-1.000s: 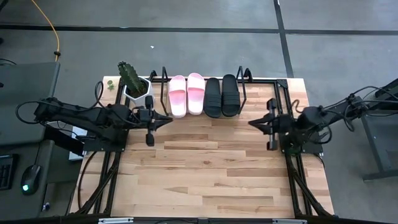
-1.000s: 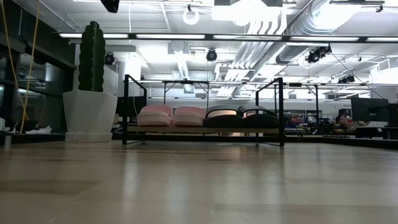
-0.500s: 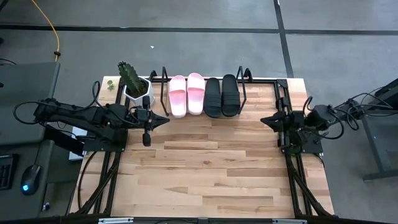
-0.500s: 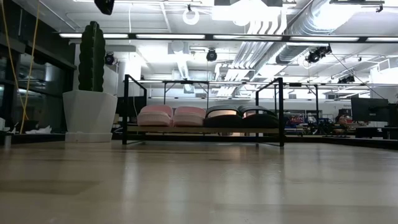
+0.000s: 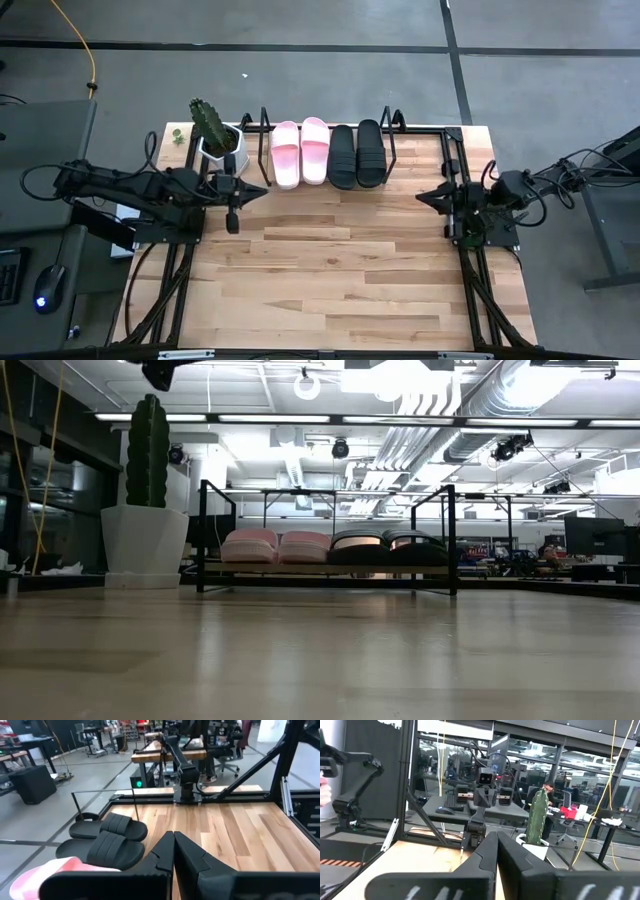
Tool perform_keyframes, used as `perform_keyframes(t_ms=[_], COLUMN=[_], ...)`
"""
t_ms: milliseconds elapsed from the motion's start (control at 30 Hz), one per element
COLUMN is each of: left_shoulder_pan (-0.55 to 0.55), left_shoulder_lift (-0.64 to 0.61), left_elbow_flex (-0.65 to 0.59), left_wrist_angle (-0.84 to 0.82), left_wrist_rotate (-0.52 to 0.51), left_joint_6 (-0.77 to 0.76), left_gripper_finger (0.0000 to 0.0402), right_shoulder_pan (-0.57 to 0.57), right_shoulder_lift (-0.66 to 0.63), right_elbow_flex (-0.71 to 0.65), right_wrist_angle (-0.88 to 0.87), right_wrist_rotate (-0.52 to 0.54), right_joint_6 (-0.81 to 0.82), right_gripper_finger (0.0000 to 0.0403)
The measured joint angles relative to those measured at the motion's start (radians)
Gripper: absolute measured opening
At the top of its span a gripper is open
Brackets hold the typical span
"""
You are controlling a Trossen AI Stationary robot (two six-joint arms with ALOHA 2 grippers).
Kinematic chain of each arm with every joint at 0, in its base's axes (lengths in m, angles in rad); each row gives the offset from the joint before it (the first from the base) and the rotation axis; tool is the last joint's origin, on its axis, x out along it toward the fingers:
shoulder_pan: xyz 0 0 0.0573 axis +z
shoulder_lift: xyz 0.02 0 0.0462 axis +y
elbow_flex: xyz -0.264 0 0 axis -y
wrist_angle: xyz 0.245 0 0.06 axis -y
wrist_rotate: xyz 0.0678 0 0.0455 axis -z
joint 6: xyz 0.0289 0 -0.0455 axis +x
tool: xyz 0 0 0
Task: Pick and place slides into the shelf
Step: Return to Home Position
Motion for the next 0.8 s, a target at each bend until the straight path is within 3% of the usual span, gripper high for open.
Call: perform_keyframes(t_ms=[467, 800], left_shoulder_pan=[0.000, 0.000], left_shoulder_lift=[-0.300, -0.373], left_elbow_flex=[-0.258, -0.270], left_wrist_angle=[0.133, 0.101], left_wrist_rotate=[0.011, 0.069], left_joint_6=[-0.055, -0.054], left_gripper_finger=[0.0000, 0.0000], right_shoulder_pan=[0.000, 0.001], right_shoulder_lift=[-0.001, -0.167], right_elbow_flex=[-0.001, -0.192], right_wrist_angle=[-0.024, 0.230], right_wrist_rotate=[-0.037, -0.012], right_joint_6=[0.009, -0.044], right_gripper_finger=[0.0000, 0.0000])
